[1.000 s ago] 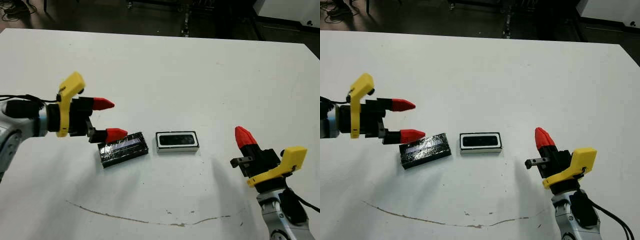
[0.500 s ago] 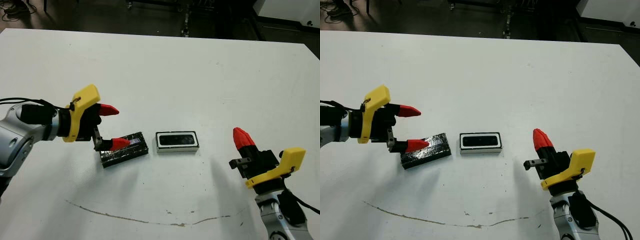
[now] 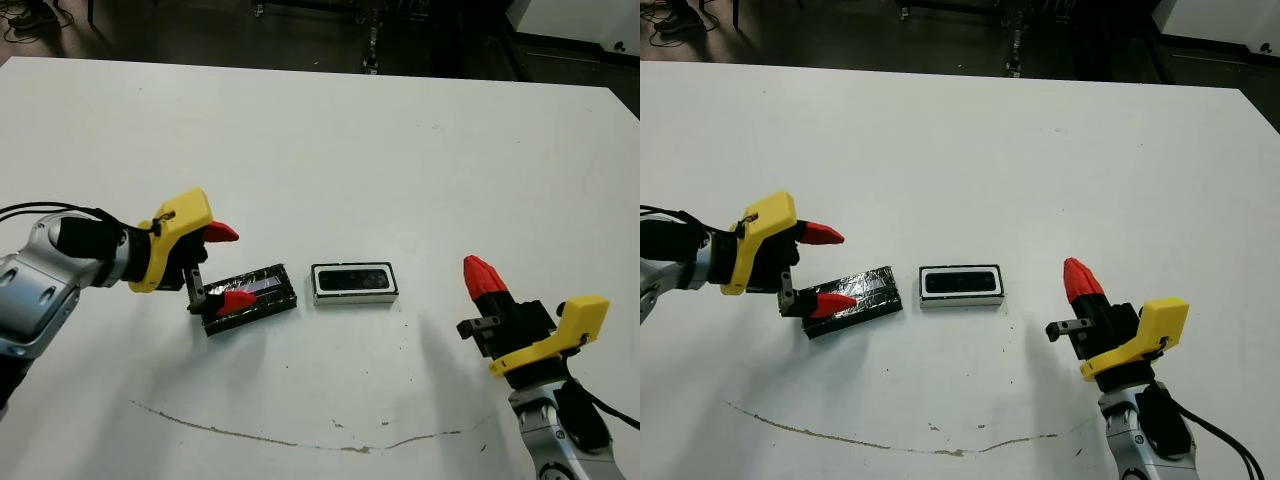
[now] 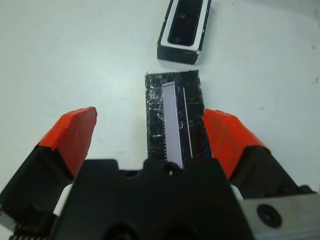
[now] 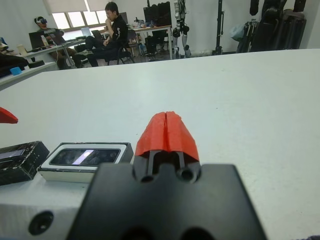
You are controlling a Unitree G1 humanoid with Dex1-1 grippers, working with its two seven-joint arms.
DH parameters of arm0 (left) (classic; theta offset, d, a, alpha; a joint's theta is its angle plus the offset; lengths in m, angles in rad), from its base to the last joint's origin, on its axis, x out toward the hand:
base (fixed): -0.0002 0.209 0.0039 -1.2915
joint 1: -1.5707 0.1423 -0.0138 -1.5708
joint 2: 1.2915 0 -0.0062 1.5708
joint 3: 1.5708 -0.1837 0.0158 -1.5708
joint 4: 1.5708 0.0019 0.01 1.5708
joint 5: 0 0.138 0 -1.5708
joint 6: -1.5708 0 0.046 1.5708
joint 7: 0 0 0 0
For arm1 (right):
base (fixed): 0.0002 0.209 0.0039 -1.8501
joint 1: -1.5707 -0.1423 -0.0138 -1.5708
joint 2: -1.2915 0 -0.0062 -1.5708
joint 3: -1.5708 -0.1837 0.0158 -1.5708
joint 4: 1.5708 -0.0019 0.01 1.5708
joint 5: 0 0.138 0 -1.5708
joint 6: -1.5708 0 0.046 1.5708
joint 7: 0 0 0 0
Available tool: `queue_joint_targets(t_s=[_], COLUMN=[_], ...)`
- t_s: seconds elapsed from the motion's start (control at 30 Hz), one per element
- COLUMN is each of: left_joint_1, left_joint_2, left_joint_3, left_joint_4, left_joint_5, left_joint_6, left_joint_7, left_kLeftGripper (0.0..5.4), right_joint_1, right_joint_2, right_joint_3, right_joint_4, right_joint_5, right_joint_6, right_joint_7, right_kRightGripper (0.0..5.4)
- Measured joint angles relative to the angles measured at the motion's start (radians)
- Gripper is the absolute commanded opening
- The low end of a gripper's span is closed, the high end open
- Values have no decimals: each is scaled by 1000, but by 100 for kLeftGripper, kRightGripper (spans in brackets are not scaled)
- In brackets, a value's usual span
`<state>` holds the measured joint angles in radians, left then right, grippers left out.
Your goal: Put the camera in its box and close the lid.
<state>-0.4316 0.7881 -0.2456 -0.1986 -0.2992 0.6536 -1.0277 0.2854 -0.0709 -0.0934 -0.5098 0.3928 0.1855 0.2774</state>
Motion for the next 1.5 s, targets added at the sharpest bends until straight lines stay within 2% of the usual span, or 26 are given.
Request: queue_joint_targets(t_s=[0.37,1.03,1.37,1.5], left_joint_1=[16,17,20,16], left_joint_2=[-3,-6,-30,-40], left_joint_3=[-17,-20,7,56], left_joint_4=[26,44,52,52], left_joint_5=[46,52,57,29], left_joint_6=[-72,-103,-83,-49], left_joint_7=[-16,-24,21,38], left_kLeftGripper=[540,540,540,540], right_joint_1=[15,21,27,29], right_joint_2=[0,-1,-1,-1], right_joint_3=[3,9,17,19], right_joint_4=[0,3,10,11], right_joint_5=[-4,-1,-2,-4], right_joint_6=[-11,-18,-19,-19], right_joint_7=[0,3,4,4], right_kRightGripper=[1,1,1,1])
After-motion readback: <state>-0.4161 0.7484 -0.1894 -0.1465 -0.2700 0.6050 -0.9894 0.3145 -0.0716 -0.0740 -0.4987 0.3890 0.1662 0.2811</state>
